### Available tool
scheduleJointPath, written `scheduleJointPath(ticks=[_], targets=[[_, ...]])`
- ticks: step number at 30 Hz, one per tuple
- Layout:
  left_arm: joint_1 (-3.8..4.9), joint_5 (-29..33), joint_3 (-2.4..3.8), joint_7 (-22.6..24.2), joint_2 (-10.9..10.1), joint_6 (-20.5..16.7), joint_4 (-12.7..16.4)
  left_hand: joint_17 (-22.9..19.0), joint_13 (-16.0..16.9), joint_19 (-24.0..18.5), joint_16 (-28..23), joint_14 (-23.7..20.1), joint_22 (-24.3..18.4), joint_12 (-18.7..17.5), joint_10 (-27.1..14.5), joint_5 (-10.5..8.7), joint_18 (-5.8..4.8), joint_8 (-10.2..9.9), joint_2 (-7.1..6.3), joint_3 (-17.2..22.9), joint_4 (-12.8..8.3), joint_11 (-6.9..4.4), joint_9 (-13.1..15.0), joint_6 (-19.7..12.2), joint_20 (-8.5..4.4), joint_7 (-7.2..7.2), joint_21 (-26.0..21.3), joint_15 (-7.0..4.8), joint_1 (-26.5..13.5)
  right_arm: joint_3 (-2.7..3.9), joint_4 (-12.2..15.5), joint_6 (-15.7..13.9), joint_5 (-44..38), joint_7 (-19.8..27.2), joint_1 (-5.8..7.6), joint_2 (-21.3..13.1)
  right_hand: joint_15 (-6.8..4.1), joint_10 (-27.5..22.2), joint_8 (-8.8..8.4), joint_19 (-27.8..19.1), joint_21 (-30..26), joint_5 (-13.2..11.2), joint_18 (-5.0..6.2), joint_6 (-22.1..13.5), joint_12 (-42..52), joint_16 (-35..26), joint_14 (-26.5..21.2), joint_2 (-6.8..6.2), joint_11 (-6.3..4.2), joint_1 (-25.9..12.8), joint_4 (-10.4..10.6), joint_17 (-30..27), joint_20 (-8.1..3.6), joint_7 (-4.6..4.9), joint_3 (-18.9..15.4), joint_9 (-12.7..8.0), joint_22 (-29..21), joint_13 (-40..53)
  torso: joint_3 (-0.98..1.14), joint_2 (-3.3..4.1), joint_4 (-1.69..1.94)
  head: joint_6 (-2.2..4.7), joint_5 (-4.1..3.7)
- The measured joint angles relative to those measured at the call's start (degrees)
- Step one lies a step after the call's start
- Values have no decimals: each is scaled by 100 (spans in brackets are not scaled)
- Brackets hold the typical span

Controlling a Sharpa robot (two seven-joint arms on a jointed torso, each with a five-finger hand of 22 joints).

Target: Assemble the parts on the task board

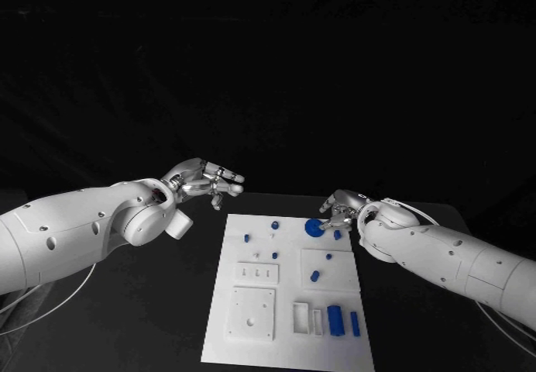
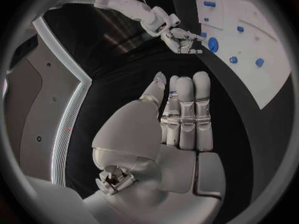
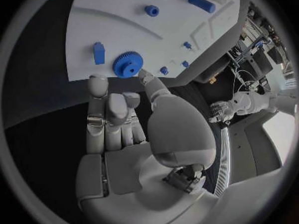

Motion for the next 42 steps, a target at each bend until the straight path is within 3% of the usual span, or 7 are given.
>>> scheduleJointPath(ticks=[10,15,23,33,39,42], targets=[[0,-95,0,-16,12,65,25,146,0,-18,-248,31,112,1,-27,0,-1,0,-12,42,51,27,0,0,18,0,-218,31,-12,-4,-175,52,-88,-67,-75,184,19,74,0,0,282,-26,3,0,134,86,20,-23,-12,23,55,84,0,0,43,0,-1,98,-2,-2,10,-14,3],[0,-112,0,-24,15,96,29,154,0,-17,-330,31,140,-31,-47,0,-2,0,-12,27,66,47,-1,0,18,0,-306,31,-12,-6,-197,100,-128,-94,-102,234,19,233,0,0,1324,-26,5,0,469,257,20,9,-5,-10,-21,164,0,0,251,-4,-1,375,-6,-1,13,-38,2],[0,-130,0,-49,15,155,40,153,0,-16,-334,52,149,-31,-47,0,-3,0,-12,27,66,47,-1,0,20,0,-306,52,-12,-7,-232,198,-200,-156,-121,272,-1,350,0,0,2045,-66,5,29,648,388,40,84,-21,-84,-136,162,0,-10,486,-4,-1,588,-9,-1,10,-63,13],[0,-137,0,-92,17,199,55,160,0,25,-470,51,194,-61,-100,0,-2,0,-12,59,97,59,-1,0,60,0,-483,52,-12,-6,-373,220,-262,-231,-158,359,-1,389,0,0,2195,-150,6,-264,665,416,40,114,0,-114,-144,156,0,-26,605,-27,-2,647,-6,-2,13,-57,-48],[3,-145,0,-122,15,218,77,159,0,25,-537,72,230,-61,-100,0,-3,0,-12,58,97,58,-1,0,60,0,-550,72,-12,-6,-439,206,-282,-262,-169,429,-1,389,-34,0,2228,-244,6,-597,692,442,39,114,0,-114,-108,153,0,-19,569,-41,-2,683,-3,1,12,-43,-30],[5,-149,0,-136,16,224,85,159,0,25,-560,71,238,-61,-99,0,-3,0,-12,58,97,58,-1,0,60,0,-578,72,-12,-4,-456,191,-288,-275,-169,447,-1,389,-34,0,2228,-244,6,-603,692,465,39,114,0,-114,-79,149,0,-12,540,-44,-2,692,-3,4,12,-43,-14]])
